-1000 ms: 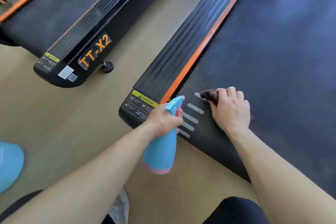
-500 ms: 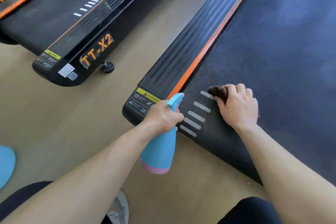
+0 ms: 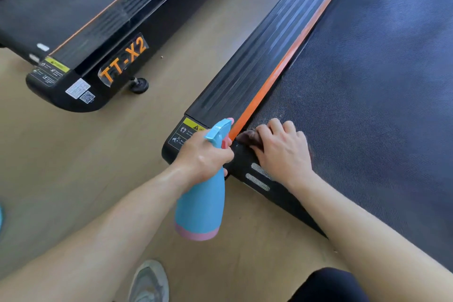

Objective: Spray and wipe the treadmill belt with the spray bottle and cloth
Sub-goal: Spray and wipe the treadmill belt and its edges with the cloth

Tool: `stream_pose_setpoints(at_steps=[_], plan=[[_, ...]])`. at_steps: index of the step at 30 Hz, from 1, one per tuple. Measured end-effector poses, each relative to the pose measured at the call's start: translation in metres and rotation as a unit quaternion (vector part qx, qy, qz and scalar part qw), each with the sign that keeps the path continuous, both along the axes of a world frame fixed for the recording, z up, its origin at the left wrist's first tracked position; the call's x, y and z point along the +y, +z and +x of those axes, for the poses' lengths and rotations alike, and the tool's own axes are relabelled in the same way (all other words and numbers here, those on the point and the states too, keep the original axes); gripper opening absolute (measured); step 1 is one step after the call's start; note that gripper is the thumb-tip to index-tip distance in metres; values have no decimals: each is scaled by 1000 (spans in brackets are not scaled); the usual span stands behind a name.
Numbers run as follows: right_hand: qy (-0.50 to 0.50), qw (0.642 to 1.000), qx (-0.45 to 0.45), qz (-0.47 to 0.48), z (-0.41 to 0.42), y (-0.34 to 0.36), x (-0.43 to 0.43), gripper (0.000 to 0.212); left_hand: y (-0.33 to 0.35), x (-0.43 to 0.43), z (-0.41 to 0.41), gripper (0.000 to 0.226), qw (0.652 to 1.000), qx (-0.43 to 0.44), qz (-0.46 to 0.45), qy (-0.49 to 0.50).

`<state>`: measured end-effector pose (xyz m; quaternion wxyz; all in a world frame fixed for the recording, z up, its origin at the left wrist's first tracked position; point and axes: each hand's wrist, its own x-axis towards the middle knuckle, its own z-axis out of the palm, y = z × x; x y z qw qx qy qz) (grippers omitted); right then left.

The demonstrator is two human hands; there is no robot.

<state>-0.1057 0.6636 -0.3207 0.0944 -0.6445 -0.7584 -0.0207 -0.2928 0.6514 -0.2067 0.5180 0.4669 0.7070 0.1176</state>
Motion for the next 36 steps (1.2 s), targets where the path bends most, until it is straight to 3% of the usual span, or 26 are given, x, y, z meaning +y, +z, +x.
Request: stream_pose_setpoints(at_steps=[2, 4, 7, 9, 14, 16, 20, 23, 27, 30, 36], plan=[[25, 999, -20, 6, 8, -3, 7, 38, -4, -3, -6, 48, 1000, 7, -11, 5], [-21, 999, -23, 8, 18, -3, 42, 40, -7, -4, -11, 40, 1000, 15, -16, 2], [-138, 989, 15, -48, 31, 4, 99, 43, -10, 1, -15, 51, 1000, 15, -15, -4], [-162, 985, 23, -56, 25, 5, 98, 43, -10, 5, -15, 62, 1000, 4, -11, -3], [-29, 999, -11, -8, 3, 0, 1, 39, -7, 12, -16, 63, 1000, -17, -10, -15], [5, 1000, -25, -11, 11, -1, 8, 39, -7, 11, -17, 63, 1000, -15, -14, -23], [-107, 994, 4, -27, 10, 3, 75, 42, -11, 14, -16, 55, 999, -12, -2, -31], [-134, 991, 7, -27, -3, 2, 67, 41, -11, 17, -17, 58, 999, -24, 7, -31], [-7, 1000, -11, 10, -8, -1, -4, 38, -10, 12, -22, 43, 999, -16, 11, -35], [42, 999, -24, 15, 2, -4, 6, 41, -10, 5, -26, 56, 999, -4, 4, -41], [-137, 990, 14, -43, 9, 4, 75, 44, -14, 4, -22, 59, 999, 0, 12, -37]])
